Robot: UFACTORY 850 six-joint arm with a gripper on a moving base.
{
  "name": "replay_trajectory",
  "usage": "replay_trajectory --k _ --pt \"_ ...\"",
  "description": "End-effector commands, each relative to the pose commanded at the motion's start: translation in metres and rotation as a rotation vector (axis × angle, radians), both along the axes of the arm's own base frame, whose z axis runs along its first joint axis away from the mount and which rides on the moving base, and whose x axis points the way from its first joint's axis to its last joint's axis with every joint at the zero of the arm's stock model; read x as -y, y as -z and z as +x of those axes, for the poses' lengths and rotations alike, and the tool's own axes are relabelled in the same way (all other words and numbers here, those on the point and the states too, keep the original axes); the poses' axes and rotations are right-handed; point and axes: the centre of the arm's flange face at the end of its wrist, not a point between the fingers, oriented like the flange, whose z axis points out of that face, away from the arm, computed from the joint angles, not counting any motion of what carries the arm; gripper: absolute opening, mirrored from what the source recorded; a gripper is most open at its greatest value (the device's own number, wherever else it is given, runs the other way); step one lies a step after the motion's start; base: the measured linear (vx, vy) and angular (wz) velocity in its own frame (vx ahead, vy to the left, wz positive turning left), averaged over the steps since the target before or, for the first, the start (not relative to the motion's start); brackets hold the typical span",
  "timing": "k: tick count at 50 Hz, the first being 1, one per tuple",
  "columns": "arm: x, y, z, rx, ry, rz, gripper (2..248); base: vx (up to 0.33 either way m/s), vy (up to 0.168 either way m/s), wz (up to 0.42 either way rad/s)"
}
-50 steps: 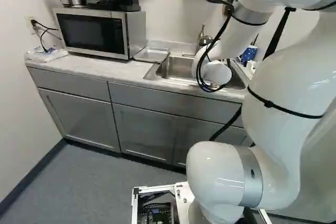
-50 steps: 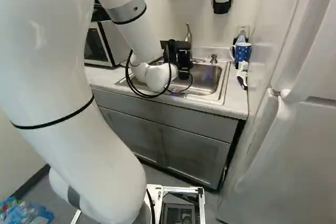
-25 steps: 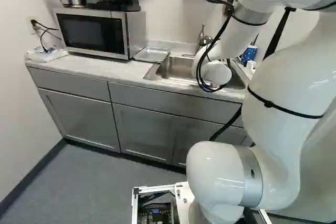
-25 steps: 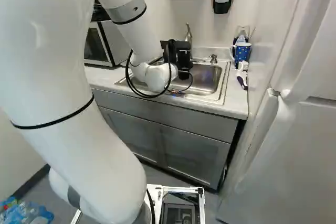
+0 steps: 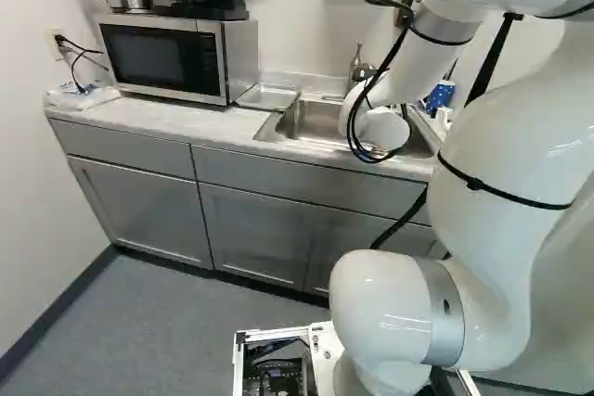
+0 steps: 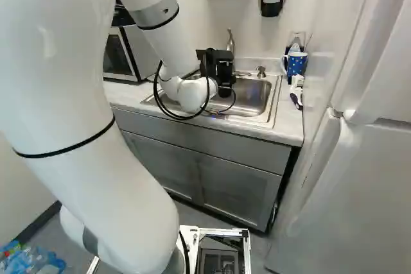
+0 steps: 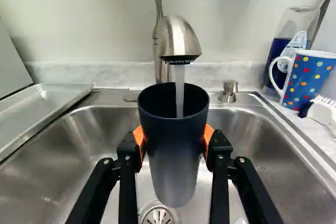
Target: Rinse the cup and place it in the tray
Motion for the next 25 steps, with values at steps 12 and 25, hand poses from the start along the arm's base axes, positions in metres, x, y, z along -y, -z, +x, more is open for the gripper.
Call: replay_trajectory --k 12,25 --pt "0.0000 0.0000 0.0000 0.000 0.000 0.000 124 0.000 0.000 0.000" --pt "0.0000 0.0000 0.0000 0.000 0.000 0.000 124 0.000 0.000 0.000"
